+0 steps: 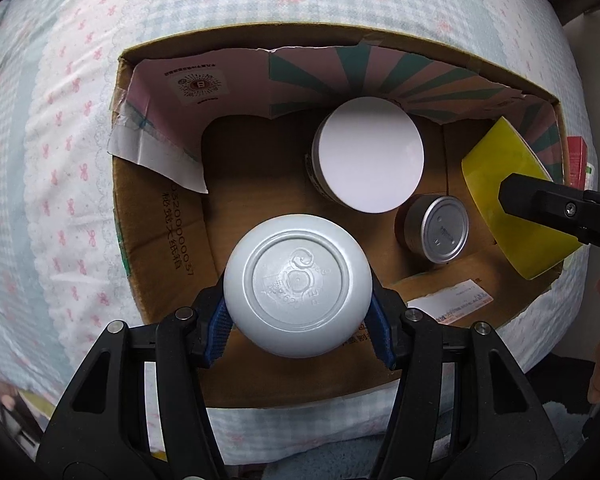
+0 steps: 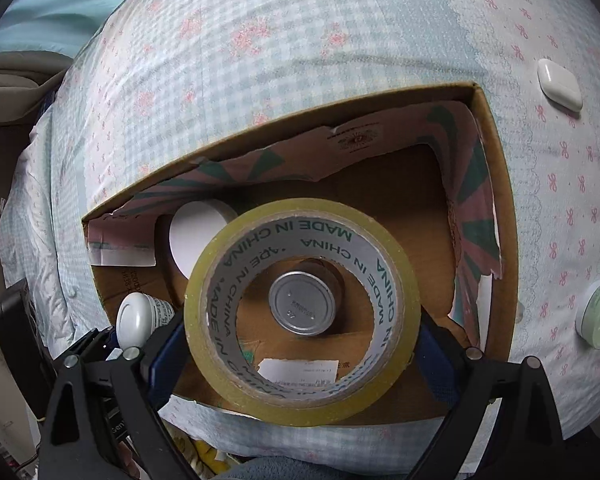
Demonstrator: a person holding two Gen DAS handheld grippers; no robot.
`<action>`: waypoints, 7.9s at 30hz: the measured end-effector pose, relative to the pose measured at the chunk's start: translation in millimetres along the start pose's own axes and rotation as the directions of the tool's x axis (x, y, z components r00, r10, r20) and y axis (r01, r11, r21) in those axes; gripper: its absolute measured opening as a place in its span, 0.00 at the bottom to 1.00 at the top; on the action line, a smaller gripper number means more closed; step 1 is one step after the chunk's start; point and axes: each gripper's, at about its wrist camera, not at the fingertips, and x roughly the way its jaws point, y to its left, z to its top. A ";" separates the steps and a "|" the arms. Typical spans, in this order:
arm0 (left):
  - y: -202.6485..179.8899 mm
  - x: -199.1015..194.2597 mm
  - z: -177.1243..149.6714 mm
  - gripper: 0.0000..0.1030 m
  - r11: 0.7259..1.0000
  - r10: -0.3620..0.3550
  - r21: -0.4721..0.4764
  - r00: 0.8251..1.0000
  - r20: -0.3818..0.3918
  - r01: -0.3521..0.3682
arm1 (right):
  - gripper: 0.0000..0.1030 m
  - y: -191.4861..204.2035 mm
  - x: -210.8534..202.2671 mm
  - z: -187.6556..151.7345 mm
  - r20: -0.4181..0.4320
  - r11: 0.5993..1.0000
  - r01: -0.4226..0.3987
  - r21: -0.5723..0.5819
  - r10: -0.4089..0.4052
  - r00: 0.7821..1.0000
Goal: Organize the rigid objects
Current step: 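Carry tape roll and cream jar into the box and release both, then withdraw both tools from the box toward the remaining items, then grasp the white pill bottle with the right tool while the left grasps the white earbud case, then carry pill bottle and earbud case into the box and open both tools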
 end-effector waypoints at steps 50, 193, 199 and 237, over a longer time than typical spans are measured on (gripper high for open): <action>-86.8 -161.7 -119.5 1.00 0.991 -0.060 0.137 0.910 0.410 0.004 | 1.00 -70.7 -194.4 -180.8 0.456 0.989 0.133 0.064 -0.147 0.878; -7.0 -84.7 -4.8 0.56 0.996 0.083 -0.051 0.980 0.183 -0.075 | 0.44 3.4 -111.8 -40.3 0.227 0.962 0.135 -0.238 -0.080 0.971; -1.5 -41.6 18.3 0.56 0.993 0.110 -0.063 0.990 0.085 -0.105 | 0.45 -14.6 -77.9 -12.1 0.138 0.966 0.151 -0.211 -0.124 0.983; -30.2 -94.6 -14.7 1.00 0.986 0.141 0.053 0.966 0.216 -0.156 | 1.00 -8.7 -93.6 -32.3 0.190 0.971 0.104 -0.213 -0.063 0.980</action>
